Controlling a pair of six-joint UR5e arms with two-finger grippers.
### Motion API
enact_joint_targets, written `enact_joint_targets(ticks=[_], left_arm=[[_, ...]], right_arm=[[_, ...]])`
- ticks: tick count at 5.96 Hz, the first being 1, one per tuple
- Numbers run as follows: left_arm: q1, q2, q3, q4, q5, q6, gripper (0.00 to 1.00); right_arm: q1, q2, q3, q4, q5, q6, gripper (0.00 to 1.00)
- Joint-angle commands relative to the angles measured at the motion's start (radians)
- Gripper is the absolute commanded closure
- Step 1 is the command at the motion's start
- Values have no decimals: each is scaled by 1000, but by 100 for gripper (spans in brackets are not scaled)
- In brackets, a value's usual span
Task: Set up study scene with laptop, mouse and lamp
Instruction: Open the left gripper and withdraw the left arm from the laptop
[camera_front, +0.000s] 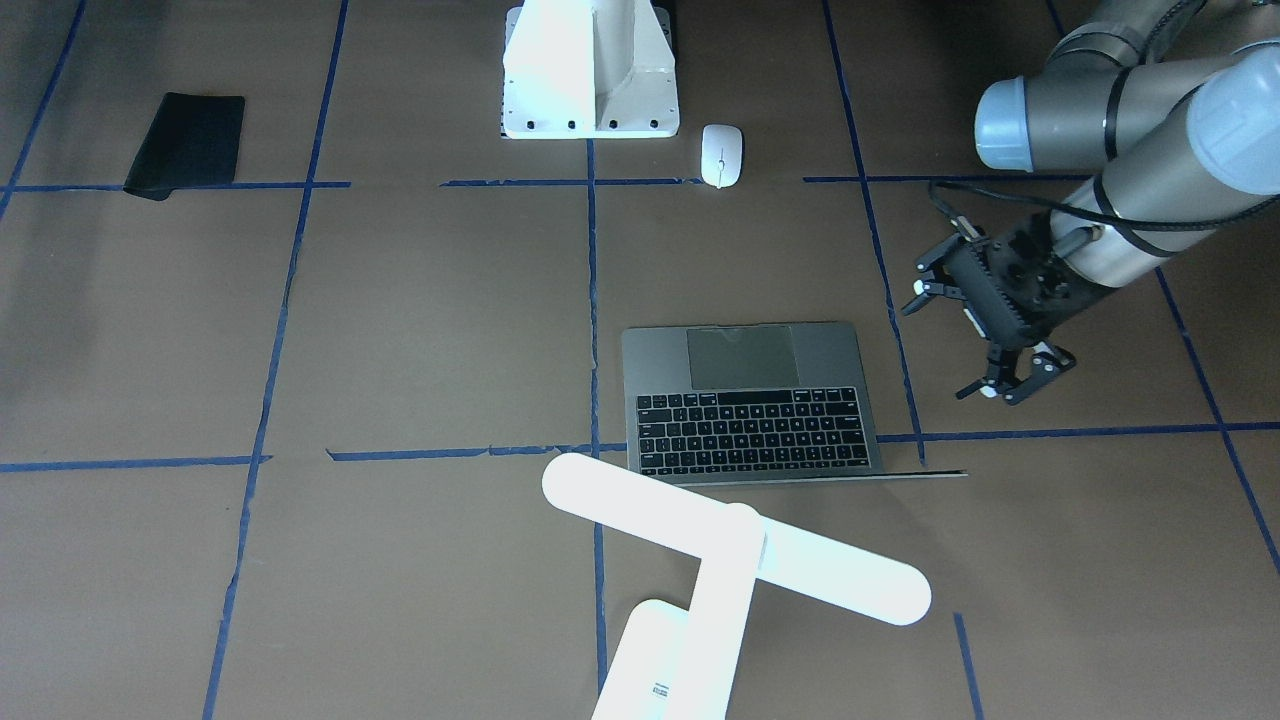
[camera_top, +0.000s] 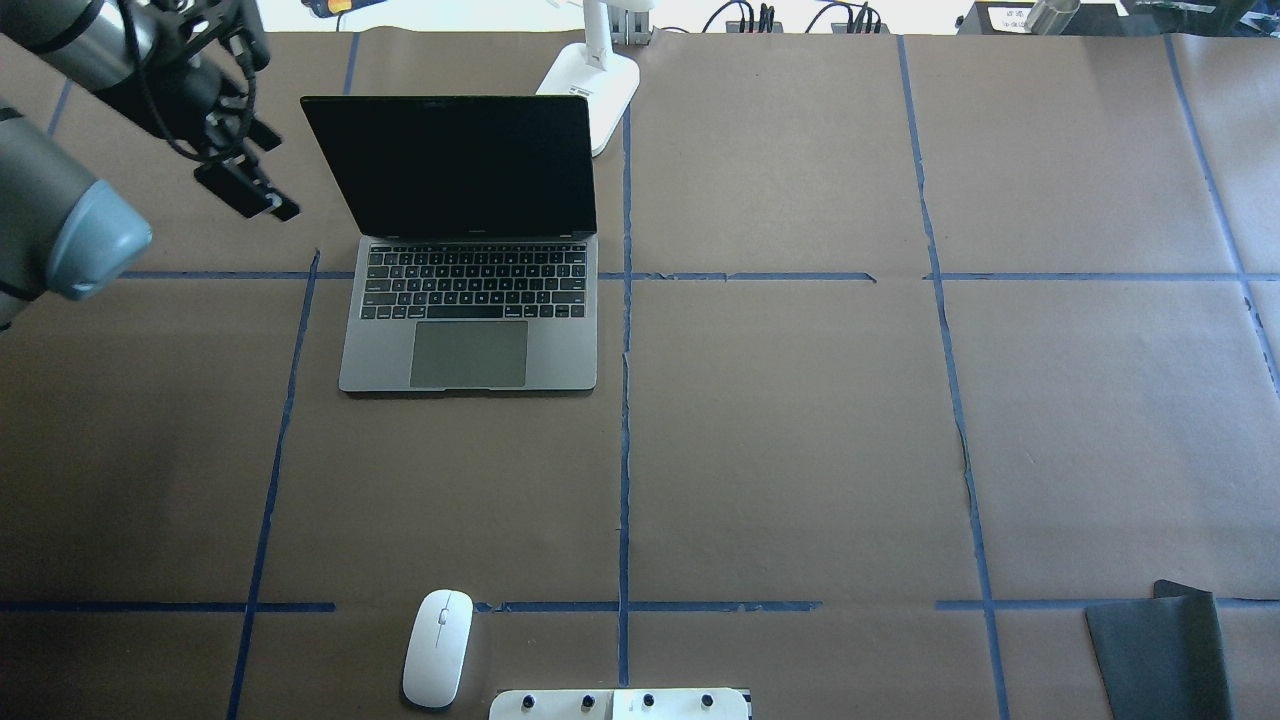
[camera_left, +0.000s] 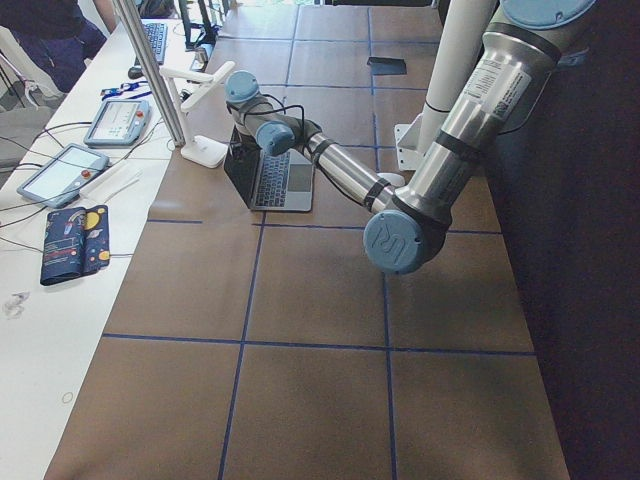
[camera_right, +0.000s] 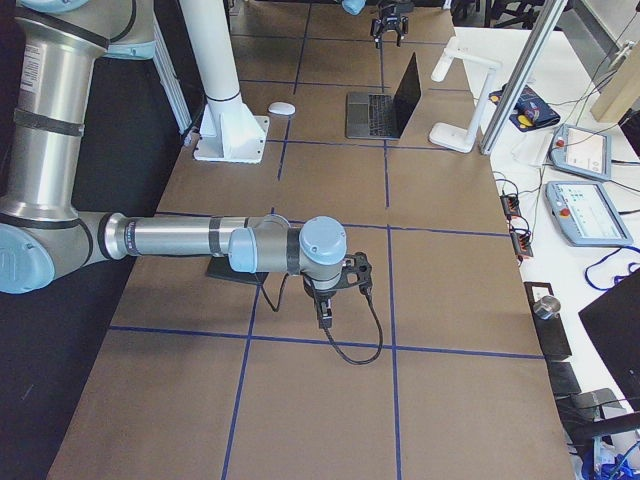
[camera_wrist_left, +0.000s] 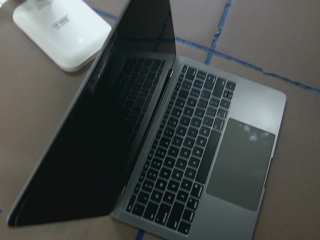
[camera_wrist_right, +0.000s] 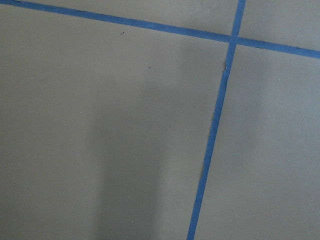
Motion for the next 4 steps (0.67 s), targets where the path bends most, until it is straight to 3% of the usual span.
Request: enact_joint_targets(ticks=[1, 2, 3, 4], left_arm=[[-72, 110, 9, 136, 8, -44, 0], [-174, 209, -1, 171, 5, -53, 0], [-305, 243, 8, 187, 2, -115, 0], [-367, 257, 6, 276, 0, -155, 0]], right_arm=[[-18, 4, 10, 23, -3, -15, 0], [-22, 3, 11, 75, 0, 39, 0], [-57, 3, 37, 85, 3, 151, 0], [-126, -6, 125, 86, 3, 372, 0]])
